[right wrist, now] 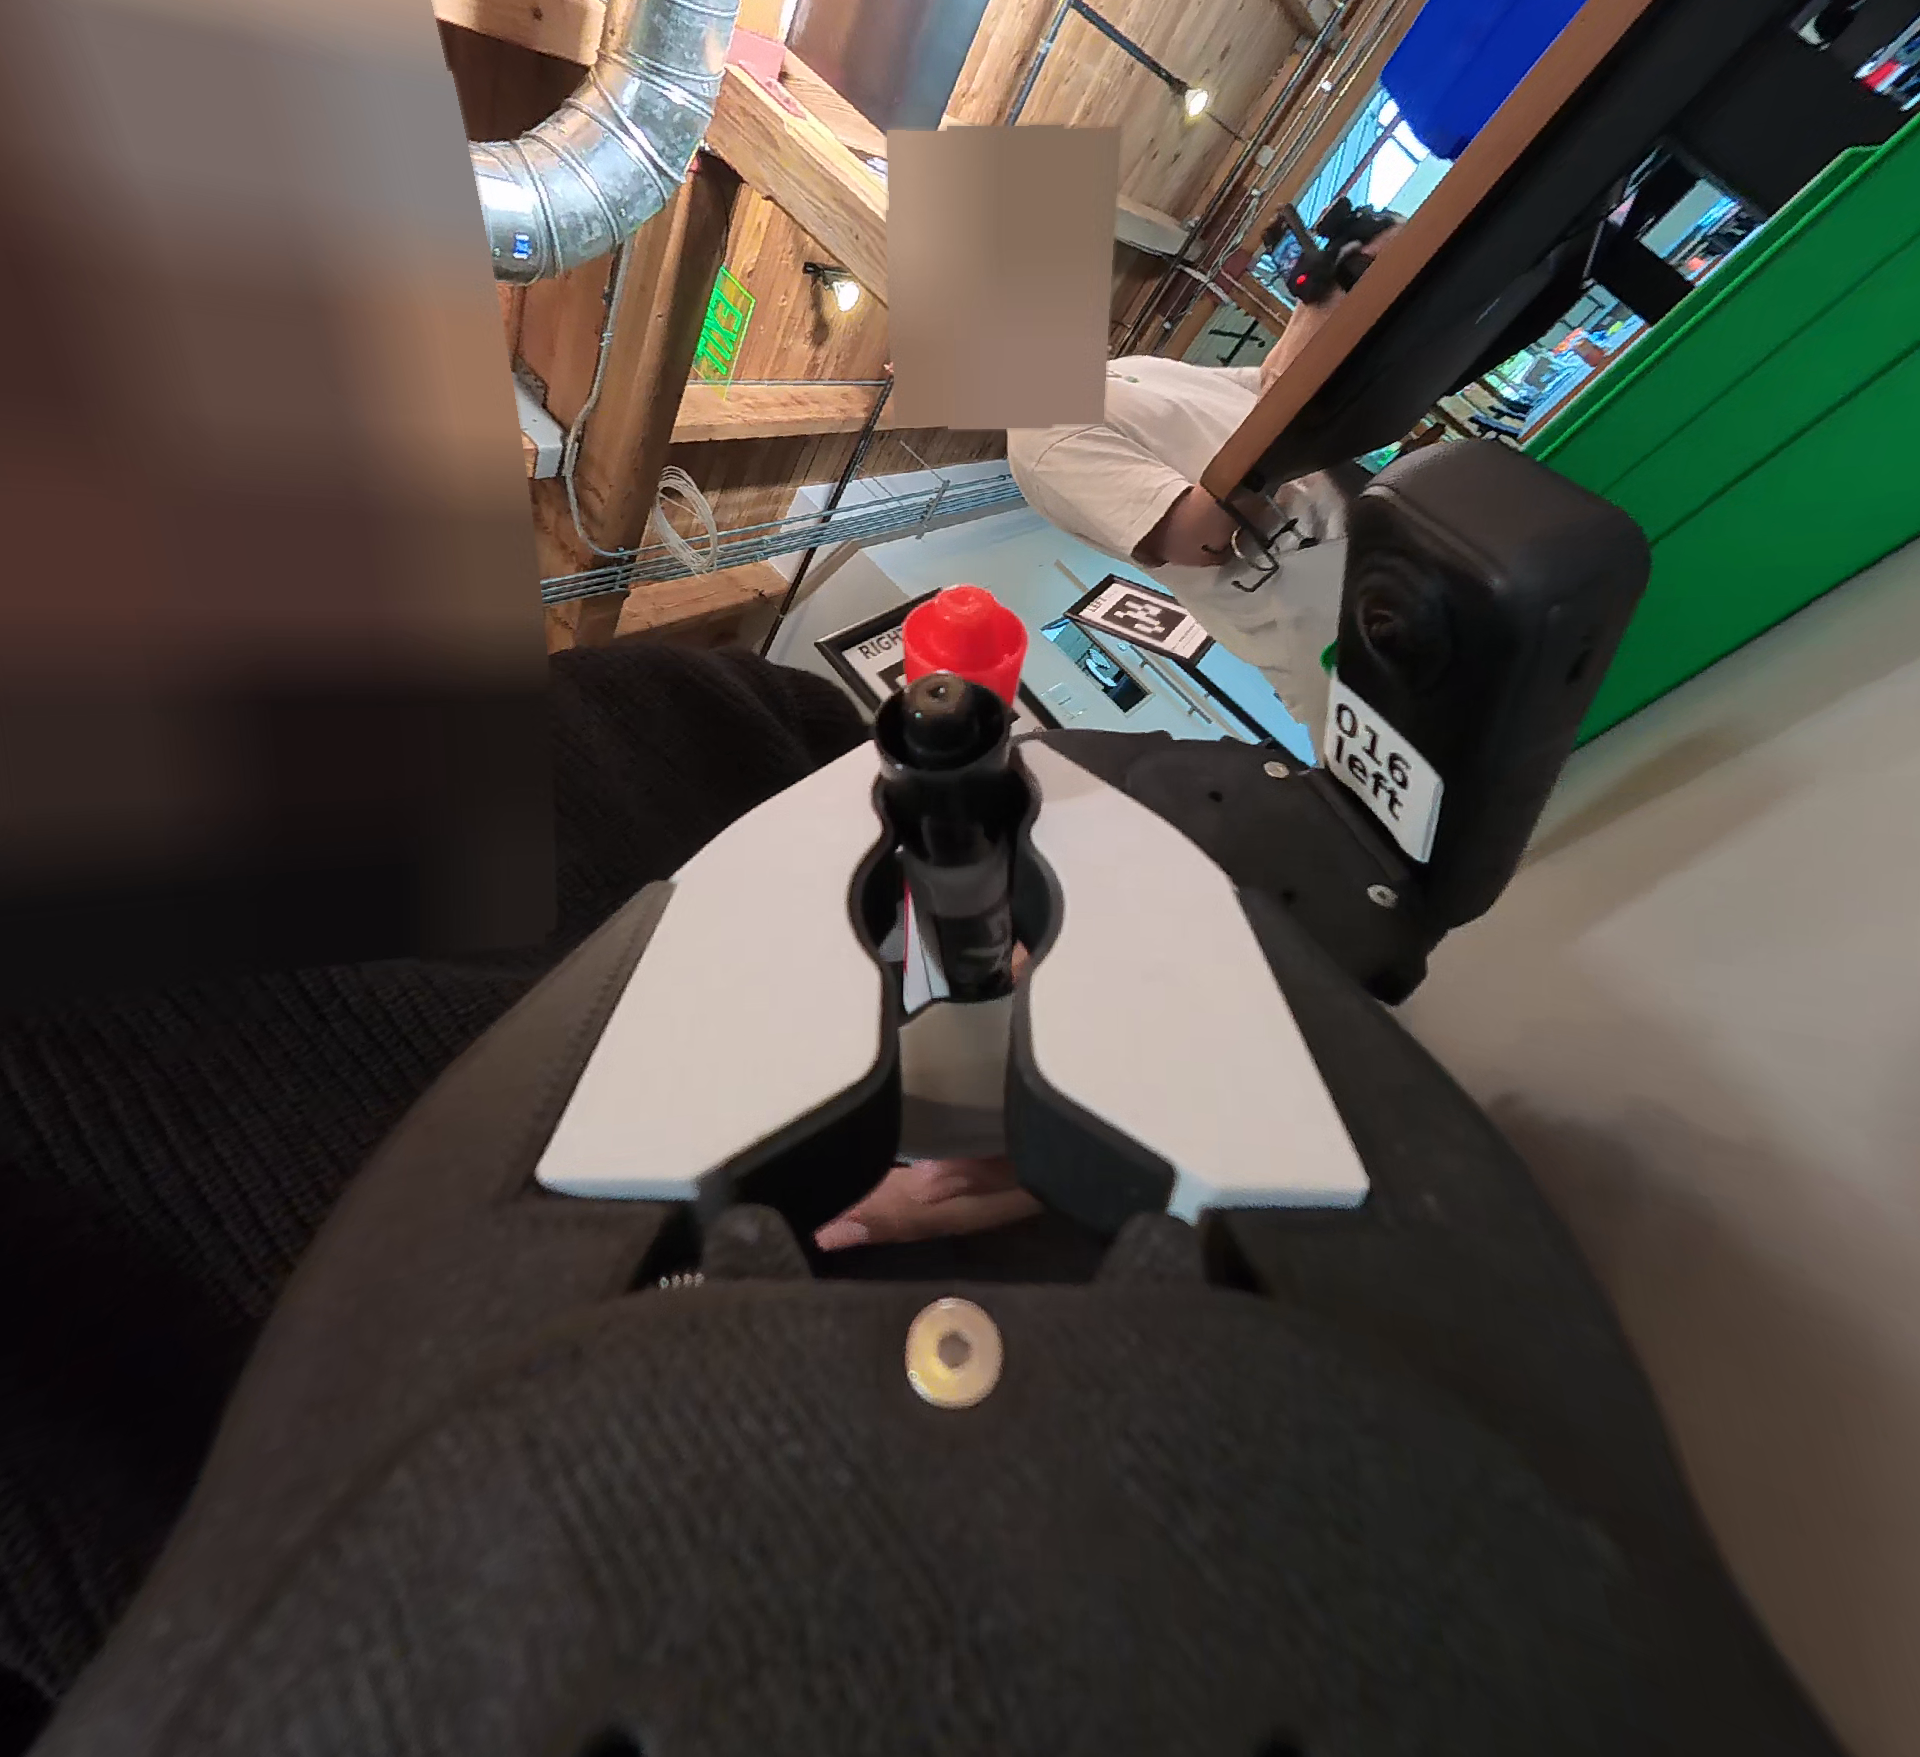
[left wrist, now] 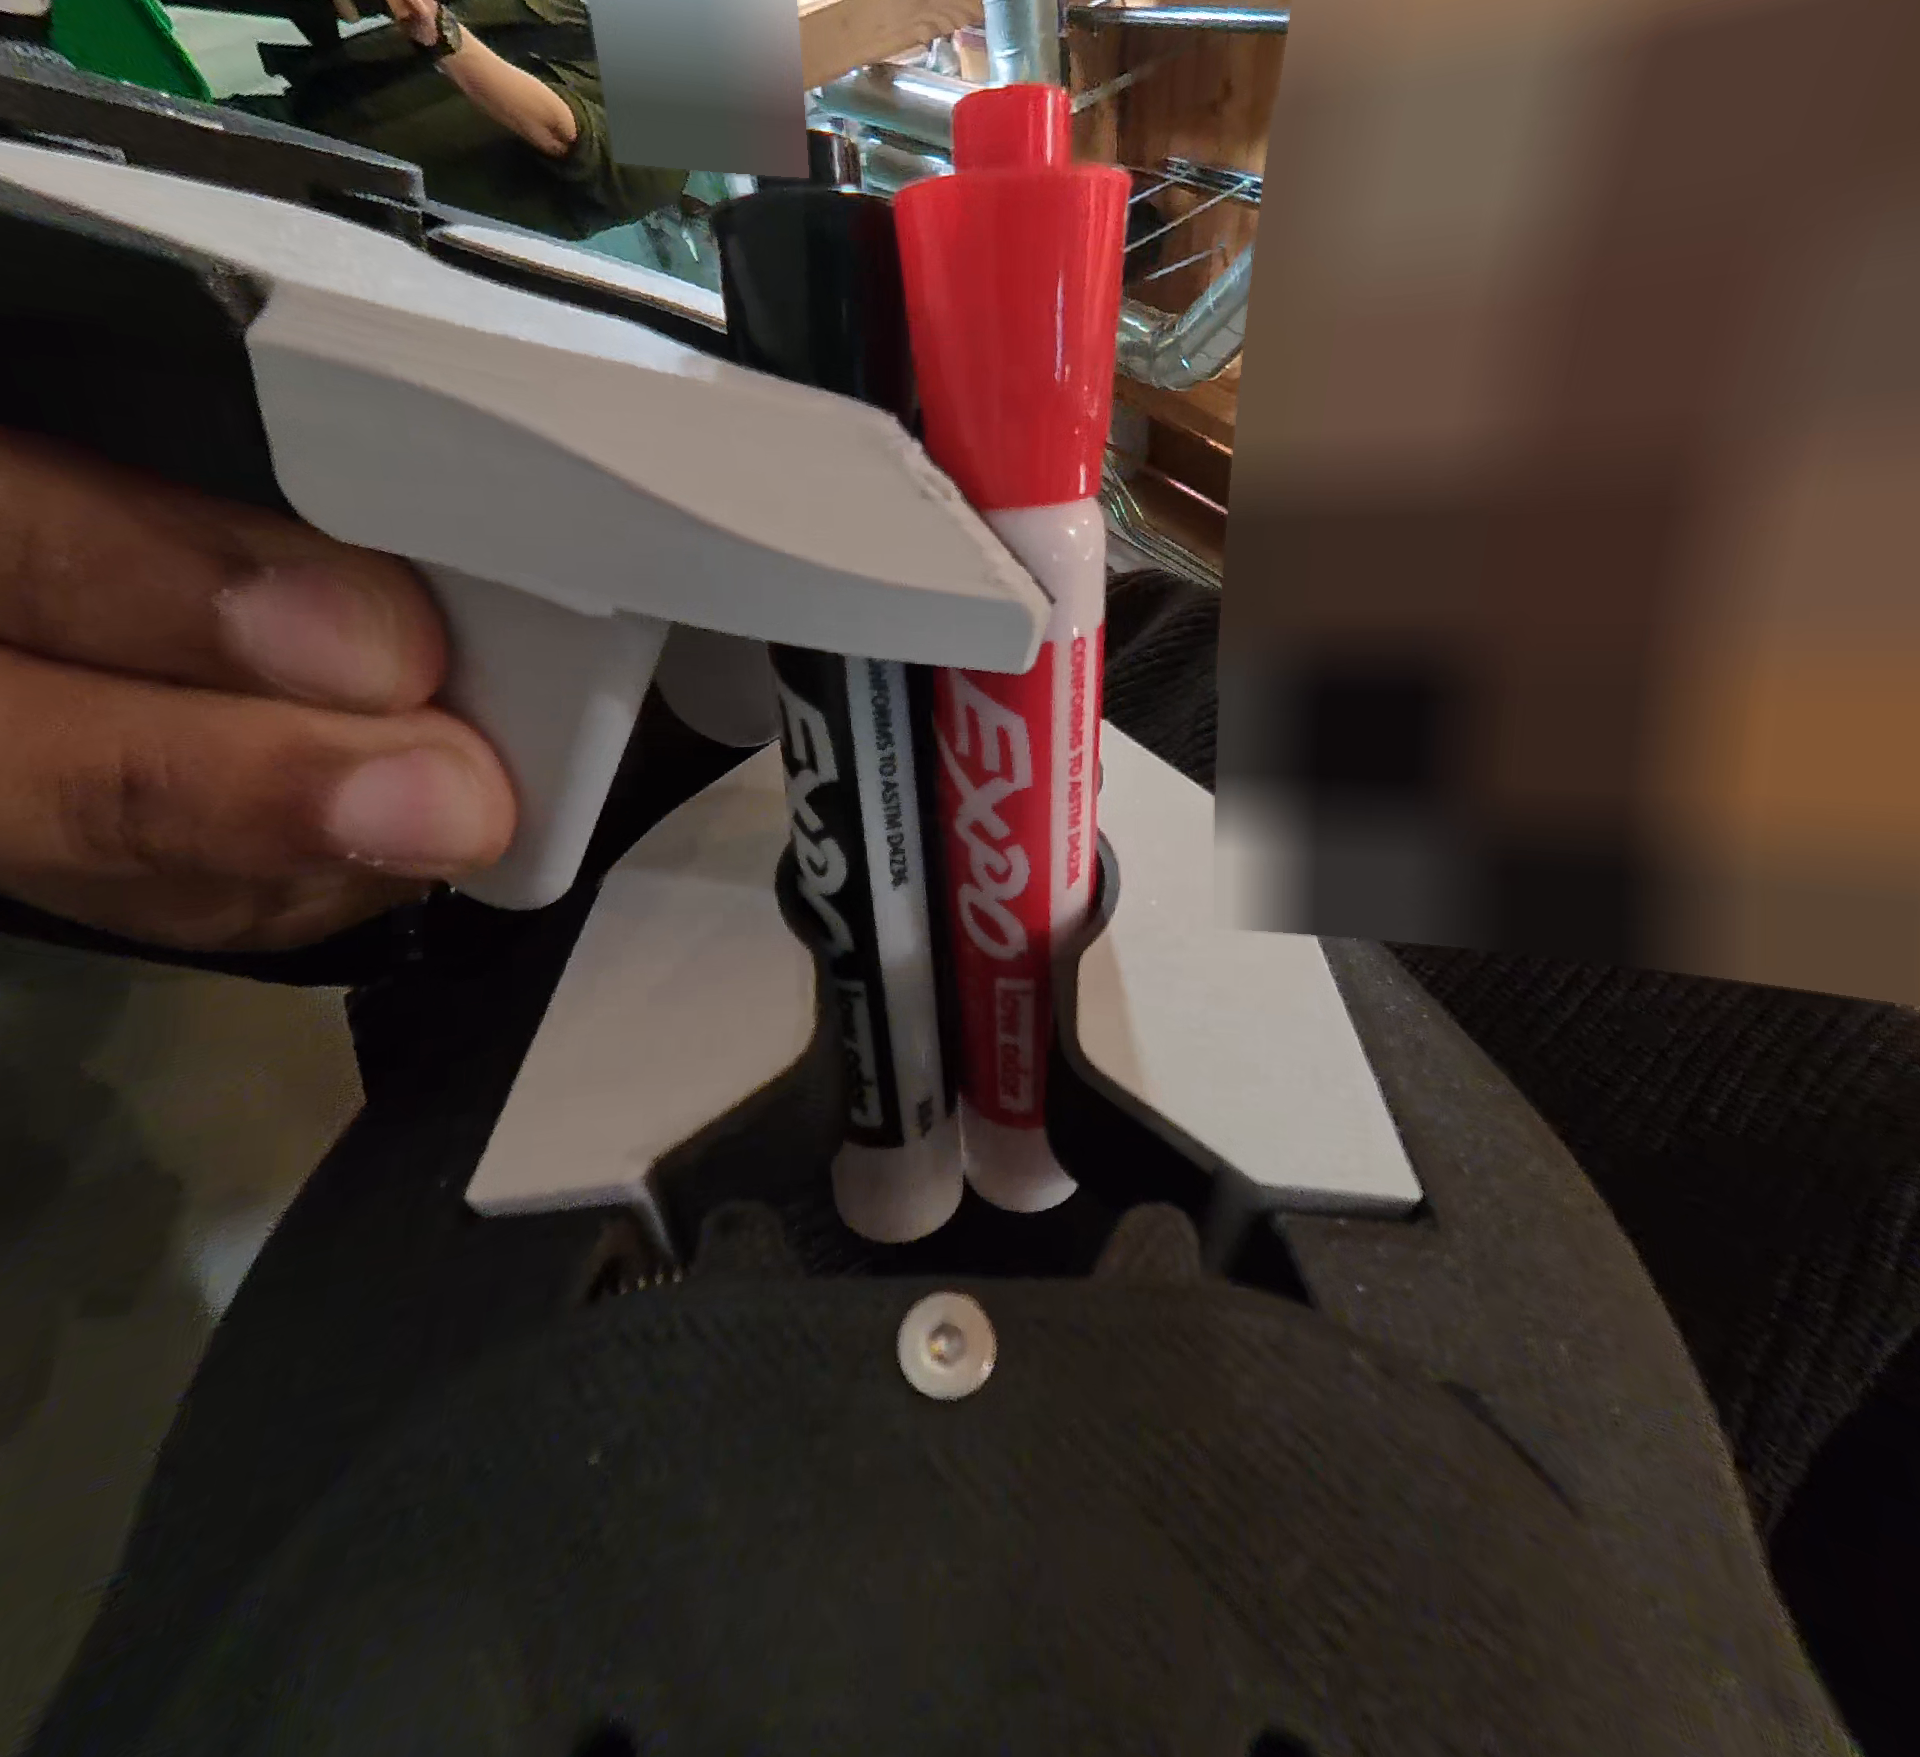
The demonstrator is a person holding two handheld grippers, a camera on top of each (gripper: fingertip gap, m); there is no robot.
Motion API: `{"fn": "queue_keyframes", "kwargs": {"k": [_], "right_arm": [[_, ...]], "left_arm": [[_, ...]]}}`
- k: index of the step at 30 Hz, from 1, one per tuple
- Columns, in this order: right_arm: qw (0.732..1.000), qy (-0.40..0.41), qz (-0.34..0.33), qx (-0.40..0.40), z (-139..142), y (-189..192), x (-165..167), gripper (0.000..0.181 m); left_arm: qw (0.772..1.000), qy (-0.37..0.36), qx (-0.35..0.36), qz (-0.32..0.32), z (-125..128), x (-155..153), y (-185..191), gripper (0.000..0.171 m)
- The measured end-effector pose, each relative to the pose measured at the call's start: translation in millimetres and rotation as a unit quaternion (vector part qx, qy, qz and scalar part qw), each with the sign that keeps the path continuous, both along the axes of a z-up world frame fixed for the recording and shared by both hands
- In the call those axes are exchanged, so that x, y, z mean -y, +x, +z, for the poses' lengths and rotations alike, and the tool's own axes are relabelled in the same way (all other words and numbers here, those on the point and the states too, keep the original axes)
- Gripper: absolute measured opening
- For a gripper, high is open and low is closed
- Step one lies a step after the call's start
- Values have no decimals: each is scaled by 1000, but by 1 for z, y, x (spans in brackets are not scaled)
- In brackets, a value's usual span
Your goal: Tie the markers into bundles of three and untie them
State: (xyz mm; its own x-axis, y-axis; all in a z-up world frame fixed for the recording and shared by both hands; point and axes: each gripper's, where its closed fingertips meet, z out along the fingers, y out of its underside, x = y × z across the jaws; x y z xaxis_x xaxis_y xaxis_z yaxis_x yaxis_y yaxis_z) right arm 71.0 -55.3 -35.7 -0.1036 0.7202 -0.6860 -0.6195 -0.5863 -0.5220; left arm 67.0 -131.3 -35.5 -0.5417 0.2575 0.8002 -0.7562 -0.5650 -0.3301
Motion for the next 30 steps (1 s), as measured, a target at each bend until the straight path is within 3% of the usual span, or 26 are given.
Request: {"fn": "queue_keyframes", "kwargs": {"k": [10, 22, 26, 30], "right_arm": [[1000, -14, -9, 7, -4, 3, -4, 18], [995, -59, -78, 11, -12, 31, -22, 28], [989, -91, -107, 42, -22, 40, -29, 44], [980, -112, -142, 80, -31, 47, -35, 49]], "left_arm": [[999, 35, -10, 19, -9, -1, 5, 45], [992, 93, -43, 77, -26, -14, 19, 44], [979, 139, -56, 139, -34, -33, 29, 43], [942, 245, -92, 209, -59, -52, 40, 43]]}}
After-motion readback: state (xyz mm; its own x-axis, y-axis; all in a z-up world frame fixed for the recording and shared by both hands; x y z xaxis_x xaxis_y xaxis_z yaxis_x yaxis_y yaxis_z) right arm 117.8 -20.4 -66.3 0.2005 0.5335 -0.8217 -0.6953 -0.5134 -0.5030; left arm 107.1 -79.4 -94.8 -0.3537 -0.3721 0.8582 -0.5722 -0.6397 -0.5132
